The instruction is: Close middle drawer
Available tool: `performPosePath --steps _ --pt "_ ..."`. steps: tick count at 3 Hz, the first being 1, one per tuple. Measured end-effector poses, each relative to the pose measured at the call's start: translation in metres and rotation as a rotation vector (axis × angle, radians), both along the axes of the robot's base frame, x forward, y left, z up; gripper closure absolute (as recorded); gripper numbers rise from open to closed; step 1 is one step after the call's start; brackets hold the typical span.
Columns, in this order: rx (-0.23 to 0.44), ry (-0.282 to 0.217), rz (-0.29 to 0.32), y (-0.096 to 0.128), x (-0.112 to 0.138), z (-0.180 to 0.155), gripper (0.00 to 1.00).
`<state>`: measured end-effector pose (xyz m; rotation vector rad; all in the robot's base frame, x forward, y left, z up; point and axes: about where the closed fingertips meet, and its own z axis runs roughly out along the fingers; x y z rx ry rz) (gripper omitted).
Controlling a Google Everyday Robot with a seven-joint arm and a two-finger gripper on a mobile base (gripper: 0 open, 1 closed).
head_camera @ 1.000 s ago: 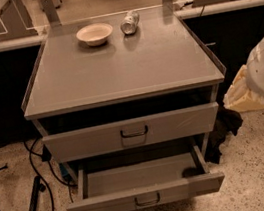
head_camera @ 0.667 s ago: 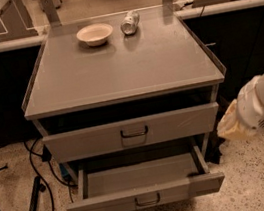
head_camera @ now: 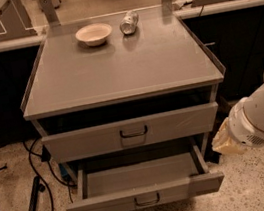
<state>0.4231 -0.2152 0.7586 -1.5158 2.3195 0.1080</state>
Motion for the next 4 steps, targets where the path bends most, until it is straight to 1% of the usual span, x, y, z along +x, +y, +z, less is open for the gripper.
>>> performPosePath --steps 1,2,3,4 --pt "-0.017 0.009 -0.009 -0.015 -0.008 -0.025 1.0" --pt "0.0 0.03 -0.045 -0.041 -0.021 -0.08 1.0" --pt "0.055 0.049 -0.059 -0.053 -0.028 -0.144 1.0" --pt "0.149 0.057 -0.052 -0.05 -0.028 -0.197 1.0"
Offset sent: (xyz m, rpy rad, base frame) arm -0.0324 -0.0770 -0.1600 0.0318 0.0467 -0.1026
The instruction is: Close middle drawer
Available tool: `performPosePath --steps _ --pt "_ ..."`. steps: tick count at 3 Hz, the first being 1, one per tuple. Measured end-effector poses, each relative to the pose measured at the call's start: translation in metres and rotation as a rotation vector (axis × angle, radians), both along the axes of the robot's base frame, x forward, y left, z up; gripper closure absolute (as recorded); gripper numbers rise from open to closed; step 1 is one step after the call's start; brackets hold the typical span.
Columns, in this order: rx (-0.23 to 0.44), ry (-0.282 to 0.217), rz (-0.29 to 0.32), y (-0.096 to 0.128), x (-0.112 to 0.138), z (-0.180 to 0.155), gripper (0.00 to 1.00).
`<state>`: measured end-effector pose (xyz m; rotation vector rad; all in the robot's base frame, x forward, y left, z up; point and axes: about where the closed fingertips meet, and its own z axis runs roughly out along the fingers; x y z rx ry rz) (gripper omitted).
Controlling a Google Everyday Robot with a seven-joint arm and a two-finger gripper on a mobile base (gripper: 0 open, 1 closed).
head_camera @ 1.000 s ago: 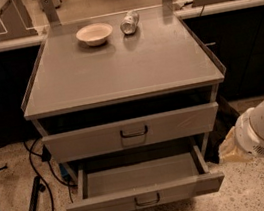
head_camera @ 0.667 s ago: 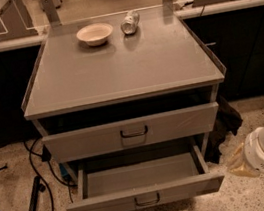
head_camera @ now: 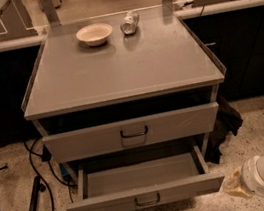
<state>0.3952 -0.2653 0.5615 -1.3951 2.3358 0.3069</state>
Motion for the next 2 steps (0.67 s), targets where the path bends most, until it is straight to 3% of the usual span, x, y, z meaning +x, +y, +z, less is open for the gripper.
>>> performPosePath --steps 1,2 --pt "0.133 0.039 0.036 0.024 -0.0022 -0.0638 1.0" --pt "0.132 0.038 0.036 0.024 -0.002 -0.0634 1.0"
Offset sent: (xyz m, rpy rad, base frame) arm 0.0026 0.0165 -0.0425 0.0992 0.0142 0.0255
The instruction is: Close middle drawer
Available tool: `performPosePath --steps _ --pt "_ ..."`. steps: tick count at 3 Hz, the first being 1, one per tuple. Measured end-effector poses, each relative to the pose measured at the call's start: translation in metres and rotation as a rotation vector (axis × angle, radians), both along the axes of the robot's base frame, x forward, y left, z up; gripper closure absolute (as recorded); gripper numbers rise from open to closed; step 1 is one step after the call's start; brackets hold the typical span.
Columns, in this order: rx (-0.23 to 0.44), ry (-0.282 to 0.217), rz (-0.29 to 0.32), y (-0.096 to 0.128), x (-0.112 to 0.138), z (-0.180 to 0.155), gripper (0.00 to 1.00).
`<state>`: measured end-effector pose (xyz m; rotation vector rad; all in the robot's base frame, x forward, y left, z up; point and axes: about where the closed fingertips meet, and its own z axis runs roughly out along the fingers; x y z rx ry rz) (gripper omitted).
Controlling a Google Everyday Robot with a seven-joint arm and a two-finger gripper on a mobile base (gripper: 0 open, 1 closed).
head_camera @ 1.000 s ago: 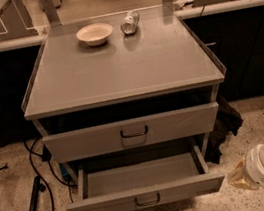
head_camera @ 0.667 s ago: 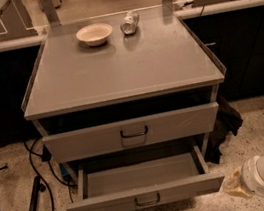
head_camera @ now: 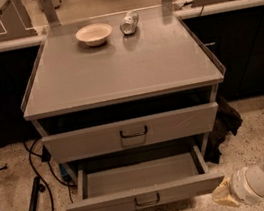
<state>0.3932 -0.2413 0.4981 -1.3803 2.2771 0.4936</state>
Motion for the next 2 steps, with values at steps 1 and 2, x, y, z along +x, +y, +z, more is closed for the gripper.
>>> performPosePath --steps 1,2 --pt "-0.003 -0.016 0.017 0.002 0.002 -0.007 1.0" --pt "0.009 -0.083 0.069 0.012 0.018 -0.027 1.0"
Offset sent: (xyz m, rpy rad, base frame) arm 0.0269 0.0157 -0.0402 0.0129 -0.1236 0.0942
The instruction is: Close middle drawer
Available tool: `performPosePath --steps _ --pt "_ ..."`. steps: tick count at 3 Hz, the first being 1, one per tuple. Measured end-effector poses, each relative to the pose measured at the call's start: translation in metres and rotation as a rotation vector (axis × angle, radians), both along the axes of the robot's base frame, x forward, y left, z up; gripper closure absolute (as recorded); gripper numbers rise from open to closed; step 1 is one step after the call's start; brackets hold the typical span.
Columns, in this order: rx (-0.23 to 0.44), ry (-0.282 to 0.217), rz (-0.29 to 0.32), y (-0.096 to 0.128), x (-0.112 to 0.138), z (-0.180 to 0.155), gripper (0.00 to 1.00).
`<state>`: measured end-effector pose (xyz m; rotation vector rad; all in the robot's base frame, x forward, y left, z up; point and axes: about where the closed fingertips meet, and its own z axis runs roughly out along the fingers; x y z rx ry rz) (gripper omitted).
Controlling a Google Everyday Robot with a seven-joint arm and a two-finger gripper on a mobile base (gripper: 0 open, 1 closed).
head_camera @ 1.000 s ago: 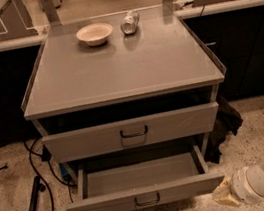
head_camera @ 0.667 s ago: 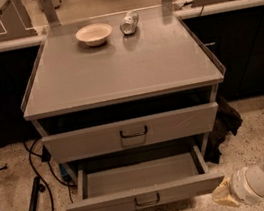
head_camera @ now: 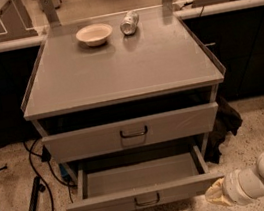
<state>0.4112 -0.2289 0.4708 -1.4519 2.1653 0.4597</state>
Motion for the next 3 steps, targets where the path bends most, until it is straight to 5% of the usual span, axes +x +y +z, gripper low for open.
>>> performPosePath --steps 3 --pt "0.04 -0.198 0.099 0.032 0.044 -0.044 1.0"
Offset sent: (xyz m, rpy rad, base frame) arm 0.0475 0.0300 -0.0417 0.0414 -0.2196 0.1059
